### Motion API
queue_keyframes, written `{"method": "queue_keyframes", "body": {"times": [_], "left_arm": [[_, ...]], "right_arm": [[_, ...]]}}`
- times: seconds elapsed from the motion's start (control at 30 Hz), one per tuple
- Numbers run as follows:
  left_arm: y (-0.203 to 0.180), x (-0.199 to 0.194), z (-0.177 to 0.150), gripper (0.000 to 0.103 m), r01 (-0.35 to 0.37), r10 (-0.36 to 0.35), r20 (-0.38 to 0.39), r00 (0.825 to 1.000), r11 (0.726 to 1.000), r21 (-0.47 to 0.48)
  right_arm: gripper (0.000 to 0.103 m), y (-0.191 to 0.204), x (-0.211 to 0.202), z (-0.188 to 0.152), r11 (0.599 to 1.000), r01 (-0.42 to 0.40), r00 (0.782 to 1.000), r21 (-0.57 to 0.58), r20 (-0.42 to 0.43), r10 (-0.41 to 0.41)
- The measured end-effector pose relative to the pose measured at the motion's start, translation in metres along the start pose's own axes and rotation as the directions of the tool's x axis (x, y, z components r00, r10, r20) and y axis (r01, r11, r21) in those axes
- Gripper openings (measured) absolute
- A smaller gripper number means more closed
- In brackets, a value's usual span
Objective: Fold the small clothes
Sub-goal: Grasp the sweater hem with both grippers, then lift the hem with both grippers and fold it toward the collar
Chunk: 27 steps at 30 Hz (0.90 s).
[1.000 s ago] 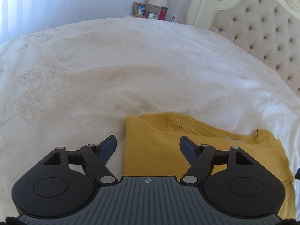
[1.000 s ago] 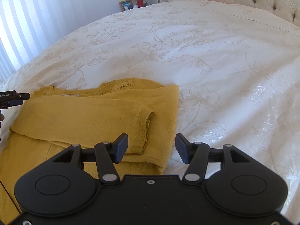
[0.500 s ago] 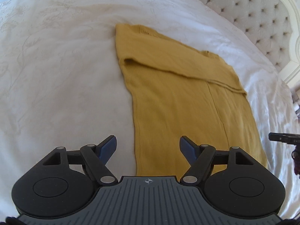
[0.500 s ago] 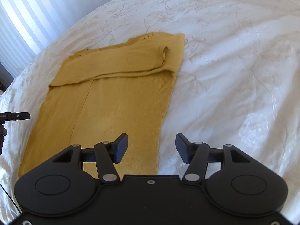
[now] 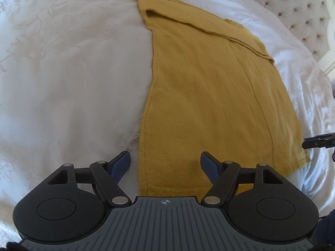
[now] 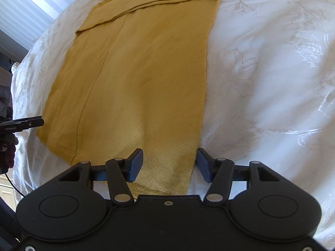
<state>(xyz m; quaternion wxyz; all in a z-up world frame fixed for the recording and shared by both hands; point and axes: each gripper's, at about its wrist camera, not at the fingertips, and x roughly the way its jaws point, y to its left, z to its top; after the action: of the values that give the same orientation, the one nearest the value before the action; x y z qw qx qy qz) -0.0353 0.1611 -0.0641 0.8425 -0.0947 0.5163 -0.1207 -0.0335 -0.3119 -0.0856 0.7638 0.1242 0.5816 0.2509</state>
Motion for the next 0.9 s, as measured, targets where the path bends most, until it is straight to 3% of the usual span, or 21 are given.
{"method": "queue_keyframes", "body": {"times": [0.23, 0.27, 0.3, 0.37, 0.43, 0.5, 0.7, 0.9], "left_arm": [[0.001, 0.011, -0.003, 0.071, 0.008, -0.008, -0.016, 1.000, 1.000, -0.018], [0.002, 0.010, -0.003, 0.061, 0.008, -0.009, -0.008, 1.000, 0.999, -0.037], [0.003, 0.009, -0.003, 0.043, 0.008, -0.009, -0.006, 1.000, 0.999, -0.052], [0.007, 0.008, -0.003, 0.025, 0.030, -0.031, -0.015, 0.999, 0.997, -0.074], [0.013, 0.005, -0.003, 0.010, 0.066, -0.067, -0.004, 0.998, 0.990, -0.123], [0.016, 0.000, -0.004, 0.007, 0.090, -0.089, 0.013, 0.996, 0.983, -0.161], [0.006, -0.026, 0.013, 0.006, 0.155, -0.140, 0.112, 0.984, 0.978, -0.140], [-0.001, -0.042, 0.056, 0.006, 0.209, -0.183, 0.222, 0.958, 0.973, -0.101]], "right_arm": [[0.062, 0.002, 0.009, -0.001, 0.999, -0.041, 0.999, -0.003, -0.024, 0.041], [0.059, 0.000, 0.009, -0.001, 0.999, -0.045, 0.999, 0.005, -0.023, 0.045], [0.049, -0.002, 0.009, -0.001, 0.999, -0.051, 0.998, 0.012, -0.024, 0.051], [0.028, -0.005, 0.011, -0.001, 0.998, -0.055, 0.998, 0.029, -0.031, 0.055], [0.021, -0.005, 0.010, -0.003, 0.997, -0.070, 0.997, 0.045, -0.028, 0.072], [0.017, -0.004, 0.008, -0.003, 0.996, -0.076, 0.997, 0.047, -0.025, 0.078], [0.014, -0.004, -0.006, 0.009, 0.991, -0.121, 0.993, 0.058, 0.020, 0.120], [0.014, 0.003, -0.022, 0.046, 0.979, -0.192, 0.969, 0.063, 0.173, 0.178]]}}
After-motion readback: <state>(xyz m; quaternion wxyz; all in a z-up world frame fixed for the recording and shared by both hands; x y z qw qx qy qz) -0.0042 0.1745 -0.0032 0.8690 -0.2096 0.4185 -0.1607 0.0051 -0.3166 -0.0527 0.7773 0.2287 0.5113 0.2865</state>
